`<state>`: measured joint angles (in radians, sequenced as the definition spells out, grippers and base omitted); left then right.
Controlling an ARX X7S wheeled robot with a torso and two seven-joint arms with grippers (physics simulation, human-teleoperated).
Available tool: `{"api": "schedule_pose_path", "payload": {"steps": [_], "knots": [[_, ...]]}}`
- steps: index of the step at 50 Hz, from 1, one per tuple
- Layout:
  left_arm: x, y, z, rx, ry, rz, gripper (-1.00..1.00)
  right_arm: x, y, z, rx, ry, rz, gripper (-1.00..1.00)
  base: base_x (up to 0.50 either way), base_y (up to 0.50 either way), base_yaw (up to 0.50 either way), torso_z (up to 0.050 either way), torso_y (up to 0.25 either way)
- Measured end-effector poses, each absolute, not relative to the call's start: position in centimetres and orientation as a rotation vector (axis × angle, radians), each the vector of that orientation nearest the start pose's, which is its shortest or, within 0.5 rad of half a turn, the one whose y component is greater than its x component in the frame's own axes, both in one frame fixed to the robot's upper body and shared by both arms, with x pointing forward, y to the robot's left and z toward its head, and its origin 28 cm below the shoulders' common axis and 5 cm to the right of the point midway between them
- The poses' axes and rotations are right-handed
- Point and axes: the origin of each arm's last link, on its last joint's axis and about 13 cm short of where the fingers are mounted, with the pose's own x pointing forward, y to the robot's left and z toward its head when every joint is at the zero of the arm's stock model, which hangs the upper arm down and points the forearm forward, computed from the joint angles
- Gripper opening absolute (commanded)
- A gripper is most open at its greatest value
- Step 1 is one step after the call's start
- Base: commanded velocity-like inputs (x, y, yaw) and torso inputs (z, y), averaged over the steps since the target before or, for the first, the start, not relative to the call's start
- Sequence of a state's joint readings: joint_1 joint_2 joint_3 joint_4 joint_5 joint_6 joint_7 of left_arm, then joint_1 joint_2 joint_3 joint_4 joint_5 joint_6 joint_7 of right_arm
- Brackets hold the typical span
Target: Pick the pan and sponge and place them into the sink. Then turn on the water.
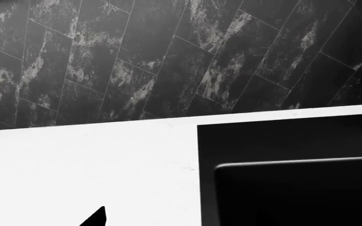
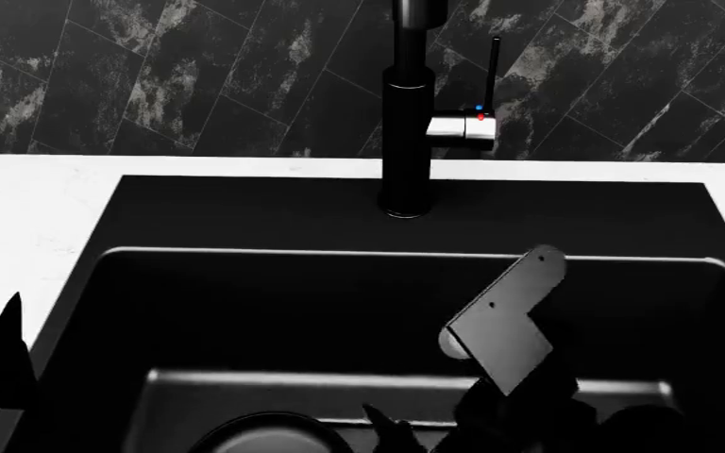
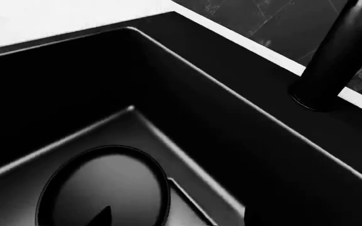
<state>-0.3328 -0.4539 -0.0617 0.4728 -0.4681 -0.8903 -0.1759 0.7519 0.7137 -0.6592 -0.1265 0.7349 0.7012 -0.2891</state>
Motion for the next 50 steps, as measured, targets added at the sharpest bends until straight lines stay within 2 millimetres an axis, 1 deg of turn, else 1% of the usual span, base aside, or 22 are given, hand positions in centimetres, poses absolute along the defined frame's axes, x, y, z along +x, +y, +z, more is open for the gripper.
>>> {"api": "schedule_pose_path", "payload": {"steps": [12, 18, 27, 31, 39, 50], "knots": [[23.7, 28.5, 15.1, 0.096, 0.104, 0.091, 1.00, 26.6, -17.0, 15.7, -0.147, 0.243, 0.572, 1.00, 0.00, 0.00, 0.00, 0.000, 0.000], [22.9, 28.7, 16.1, 0.105, 0.129, 0.144, 1.00, 25.9, -17.5, 16.4, -0.129, 0.210, 0.504, 1.00, 0.00, 0.00, 0.00, 0.000, 0.000], [21.6, 28.9, 18.4, 0.072, 0.163, 0.183, 1.00, 25.4, -18.0, 17.4, -0.129, 0.176, 0.434, 1.00, 0.00, 0.00, 0.00, 0.000, 0.000], [21.2, 29.3, 19.1, 0.047, 0.194, 0.219, 1.00, 25.3, -18.1, 17.6, -0.132, 0.168, 0.417, 1.00, 0.00, 0.00, 0.00, 0.000, 0.000], [20.1, 30.5, 19.5, 0.004, 0.254, 0.284, 1.00, 25.2, -18.3, 18.0, -0.135, 0.153, 0.394, 1.00, 0.00, 0.00, 0.00, 0.000, 0.000], [19.4, 32.2, 19.4, -0.008, 0.301, 0.363, 1.00, 25.4, -18.5, 18.1, -0.142, 0.142, 0.371, 1.00, 0.00, 0.00, 0.00, 0.000, 0.000]]}}
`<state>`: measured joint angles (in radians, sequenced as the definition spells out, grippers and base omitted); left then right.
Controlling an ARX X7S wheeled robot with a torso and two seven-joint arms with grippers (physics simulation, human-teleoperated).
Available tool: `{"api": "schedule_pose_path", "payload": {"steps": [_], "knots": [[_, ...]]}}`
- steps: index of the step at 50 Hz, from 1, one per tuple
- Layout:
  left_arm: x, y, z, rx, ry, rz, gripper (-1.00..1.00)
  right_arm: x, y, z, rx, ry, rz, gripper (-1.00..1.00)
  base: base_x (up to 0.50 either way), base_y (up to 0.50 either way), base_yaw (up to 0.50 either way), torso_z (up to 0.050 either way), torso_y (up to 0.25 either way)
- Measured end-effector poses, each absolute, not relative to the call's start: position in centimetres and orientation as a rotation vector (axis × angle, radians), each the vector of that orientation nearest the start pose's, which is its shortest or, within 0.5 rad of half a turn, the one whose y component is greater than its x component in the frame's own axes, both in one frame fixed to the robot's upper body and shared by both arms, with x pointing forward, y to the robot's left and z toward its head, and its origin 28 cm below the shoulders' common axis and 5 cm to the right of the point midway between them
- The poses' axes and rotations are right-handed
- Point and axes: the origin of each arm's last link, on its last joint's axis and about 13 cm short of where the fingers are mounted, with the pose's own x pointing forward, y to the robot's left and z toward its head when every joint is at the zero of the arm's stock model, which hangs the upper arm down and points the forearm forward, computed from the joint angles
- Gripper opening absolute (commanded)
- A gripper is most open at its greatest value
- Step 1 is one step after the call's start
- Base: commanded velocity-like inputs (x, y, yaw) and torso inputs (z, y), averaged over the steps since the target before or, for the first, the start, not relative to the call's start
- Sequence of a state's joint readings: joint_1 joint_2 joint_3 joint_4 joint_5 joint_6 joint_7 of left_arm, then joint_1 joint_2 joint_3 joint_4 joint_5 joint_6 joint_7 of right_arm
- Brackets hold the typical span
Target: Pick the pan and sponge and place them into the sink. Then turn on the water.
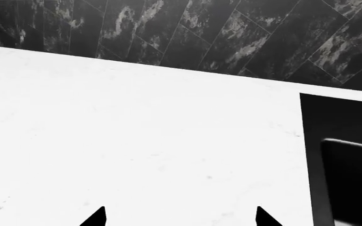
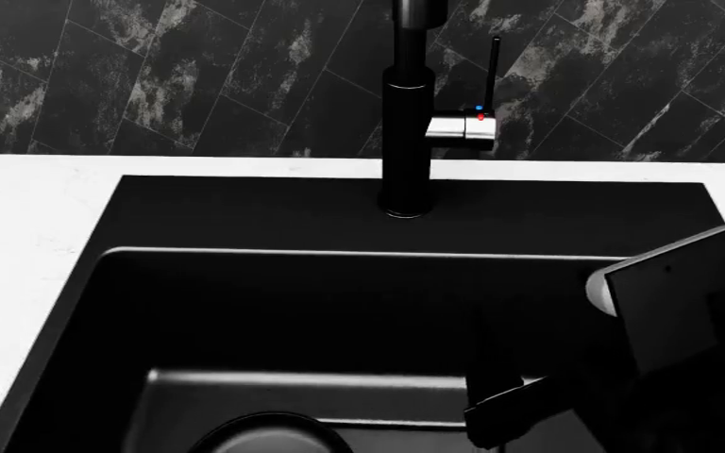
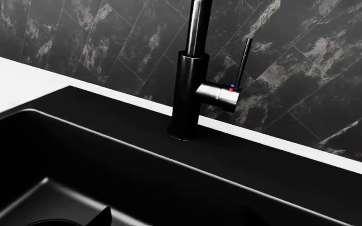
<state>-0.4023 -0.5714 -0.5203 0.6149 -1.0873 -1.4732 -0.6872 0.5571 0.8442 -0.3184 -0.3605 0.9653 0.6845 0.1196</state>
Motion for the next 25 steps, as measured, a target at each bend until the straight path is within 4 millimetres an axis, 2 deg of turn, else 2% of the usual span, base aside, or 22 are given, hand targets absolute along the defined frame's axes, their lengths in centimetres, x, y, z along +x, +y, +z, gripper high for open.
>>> {"api": "schedule_pose_path", "payload": {"steps": [9, 25], "knots": [[19.1, 32.5, 18.9, -0.007, 0.342, 0.391, 1.00, 25.6, -18.5, 18.0, -0.156, 0.144, 0.360, 1.00, 0.00, 0.00, 0.00, 0.000, 0.000], [17.9, 31.5, 18.0, -0.027, 0.425, 0.352, 1.00, 26.1, -18.6, 17.8, -0.190, 0.159, 0.343, 1.00, 0.00, 0.00, 0.00, 0.000, 0.000]]}}
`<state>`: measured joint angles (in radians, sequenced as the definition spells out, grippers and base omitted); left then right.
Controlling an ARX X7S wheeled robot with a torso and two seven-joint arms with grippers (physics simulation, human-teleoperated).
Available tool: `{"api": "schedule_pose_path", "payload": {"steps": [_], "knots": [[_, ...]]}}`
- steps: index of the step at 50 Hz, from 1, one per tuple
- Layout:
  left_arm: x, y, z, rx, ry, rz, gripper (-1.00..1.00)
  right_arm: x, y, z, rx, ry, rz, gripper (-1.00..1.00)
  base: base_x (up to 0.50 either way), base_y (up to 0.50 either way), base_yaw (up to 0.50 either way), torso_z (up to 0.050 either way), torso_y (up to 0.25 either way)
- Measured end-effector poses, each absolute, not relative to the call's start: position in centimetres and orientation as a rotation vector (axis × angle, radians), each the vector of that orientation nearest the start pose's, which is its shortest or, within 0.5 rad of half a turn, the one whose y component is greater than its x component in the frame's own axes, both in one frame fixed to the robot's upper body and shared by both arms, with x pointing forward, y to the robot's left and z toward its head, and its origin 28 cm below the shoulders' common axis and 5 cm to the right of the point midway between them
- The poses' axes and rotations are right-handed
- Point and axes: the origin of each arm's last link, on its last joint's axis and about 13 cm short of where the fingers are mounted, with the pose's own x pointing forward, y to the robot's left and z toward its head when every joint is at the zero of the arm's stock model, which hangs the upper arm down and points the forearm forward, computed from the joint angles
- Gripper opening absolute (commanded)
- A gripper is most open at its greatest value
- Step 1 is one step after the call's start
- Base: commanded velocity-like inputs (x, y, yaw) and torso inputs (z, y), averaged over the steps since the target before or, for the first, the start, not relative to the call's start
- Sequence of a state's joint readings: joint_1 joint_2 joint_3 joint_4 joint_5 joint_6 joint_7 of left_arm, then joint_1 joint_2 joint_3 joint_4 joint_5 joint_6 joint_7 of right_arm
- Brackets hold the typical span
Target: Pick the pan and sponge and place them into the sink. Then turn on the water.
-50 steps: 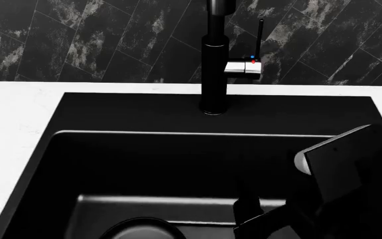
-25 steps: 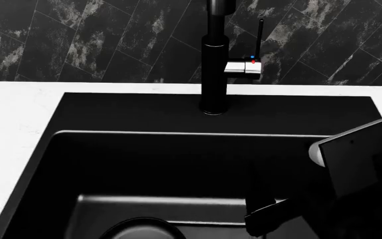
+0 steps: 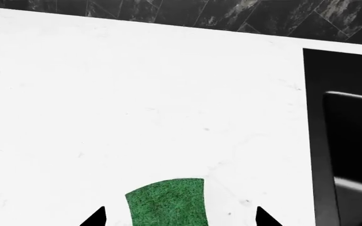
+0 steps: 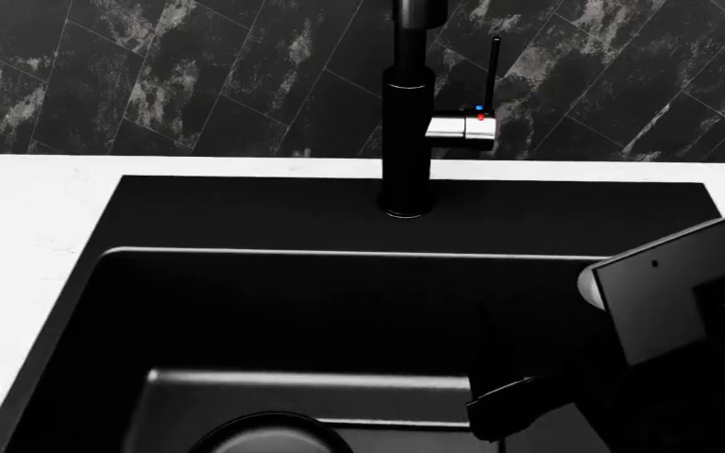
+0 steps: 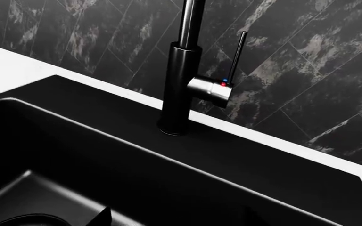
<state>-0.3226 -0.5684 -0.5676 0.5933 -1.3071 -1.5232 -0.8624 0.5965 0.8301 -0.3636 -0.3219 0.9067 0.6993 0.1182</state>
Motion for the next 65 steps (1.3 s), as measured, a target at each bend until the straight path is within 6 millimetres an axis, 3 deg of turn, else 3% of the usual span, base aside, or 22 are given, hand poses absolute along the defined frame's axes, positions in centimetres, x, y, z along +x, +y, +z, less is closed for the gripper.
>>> {"api": "schedule_pose_path", "payload": {"steps": [38, 63, 64, 65], "knots": [[19.2, 32.7, 14.9, -0.114, 0.509, 0.402, 1.00, 26.0, -18.6, 17.5, -0.212, 0.191, 0.330, 1.00, 0.00, 0.00, 0.00, 0.000, 0.000], [20.3, 32.8, 13.8, -0.104, 0.527, 0.402, 1.00, 26.0, -18.6, 17.1, -0.210, 0.203, 0.332, 1.00, 0.00, 0.00, 0.00, 0.000, 0.000], [20.4, 32.8, 13.8, -0.101, 0.526, 0.401, -1.00, 26.0, -18.6, 17.0, -0.210, 0.203, 0.333, 1.00, 0.00, 0.00, 0.00, 0.000, 0.000], [20.4, 32.8, 13.8, -0.100, 0.525, 0.398, -1.00, 26.0, -18.6, 17.0, -0.210, 0.203, 0.333, 1.00, 0.00, 0.00, 0.00, 0.000, 0.000]]}}
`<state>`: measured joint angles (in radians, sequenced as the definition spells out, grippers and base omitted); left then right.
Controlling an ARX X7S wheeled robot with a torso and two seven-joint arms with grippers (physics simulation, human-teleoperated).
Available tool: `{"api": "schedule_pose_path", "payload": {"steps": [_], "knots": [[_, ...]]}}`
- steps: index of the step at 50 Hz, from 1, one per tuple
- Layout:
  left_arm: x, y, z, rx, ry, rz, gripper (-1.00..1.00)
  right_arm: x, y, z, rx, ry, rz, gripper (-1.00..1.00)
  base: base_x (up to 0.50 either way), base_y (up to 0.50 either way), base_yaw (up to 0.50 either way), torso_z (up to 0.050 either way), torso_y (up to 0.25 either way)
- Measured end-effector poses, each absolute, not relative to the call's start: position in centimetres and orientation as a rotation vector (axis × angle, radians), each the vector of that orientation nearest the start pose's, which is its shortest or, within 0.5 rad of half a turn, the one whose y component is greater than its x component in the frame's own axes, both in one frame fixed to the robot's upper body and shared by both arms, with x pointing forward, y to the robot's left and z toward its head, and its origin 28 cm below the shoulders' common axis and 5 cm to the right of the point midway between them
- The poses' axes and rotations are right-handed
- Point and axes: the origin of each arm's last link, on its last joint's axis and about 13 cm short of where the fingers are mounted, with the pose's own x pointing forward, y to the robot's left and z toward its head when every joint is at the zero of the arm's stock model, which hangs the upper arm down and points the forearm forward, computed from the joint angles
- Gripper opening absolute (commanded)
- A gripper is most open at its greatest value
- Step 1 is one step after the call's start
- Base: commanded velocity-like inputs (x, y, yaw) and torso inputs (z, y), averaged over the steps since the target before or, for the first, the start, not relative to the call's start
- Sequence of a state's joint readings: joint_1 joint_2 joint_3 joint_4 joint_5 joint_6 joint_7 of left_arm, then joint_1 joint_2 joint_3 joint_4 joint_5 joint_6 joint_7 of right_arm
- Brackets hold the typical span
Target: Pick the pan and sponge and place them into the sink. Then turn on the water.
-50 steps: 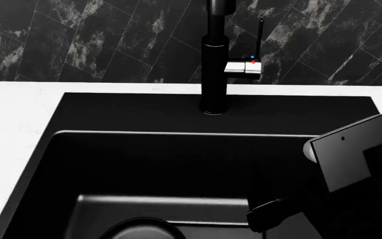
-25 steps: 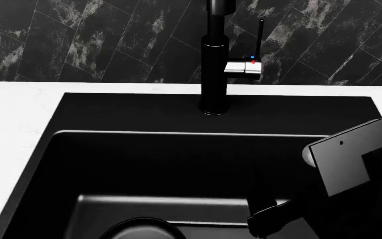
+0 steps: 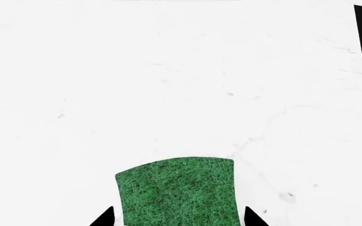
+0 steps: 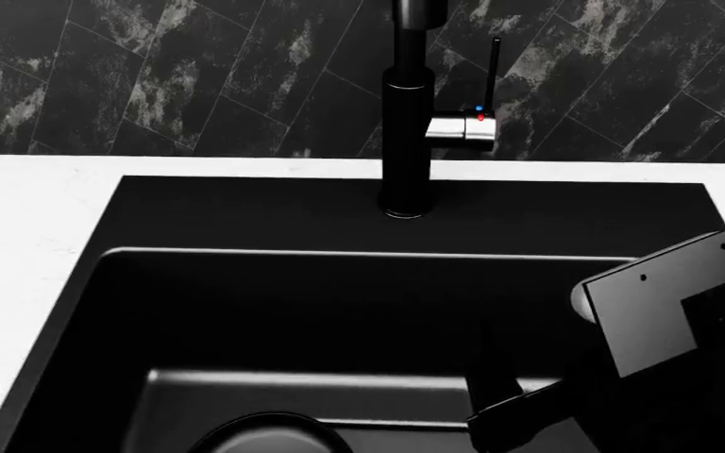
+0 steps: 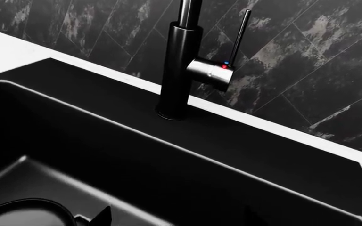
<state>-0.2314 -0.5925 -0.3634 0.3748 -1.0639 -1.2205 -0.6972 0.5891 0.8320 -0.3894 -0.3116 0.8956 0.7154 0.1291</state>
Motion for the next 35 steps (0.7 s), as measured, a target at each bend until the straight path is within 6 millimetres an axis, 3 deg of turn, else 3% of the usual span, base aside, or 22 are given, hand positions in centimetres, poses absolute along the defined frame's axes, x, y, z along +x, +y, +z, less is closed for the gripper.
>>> {"api": "schedule_pose_path", "payload": {"steps": [16, 35], "knots": [[20.5, 32.3, 14.2, -0.045, 0.520, 0.379, -1.00, 26.1, -18.6, 16.9, -0.208, 0.206, 0.333, 1.00, 0.00, 0.00, 0.00, 0.000, 0.000], [23.0, 29.2, 17.6, 0.039, 0.429, 0.128, -1.00, 25.7, -18.9, 17.5, -0.205, 0.185, 0.301, 1.00, 0.00, 0.00, 0.00, 0.000, 0.000]]}}
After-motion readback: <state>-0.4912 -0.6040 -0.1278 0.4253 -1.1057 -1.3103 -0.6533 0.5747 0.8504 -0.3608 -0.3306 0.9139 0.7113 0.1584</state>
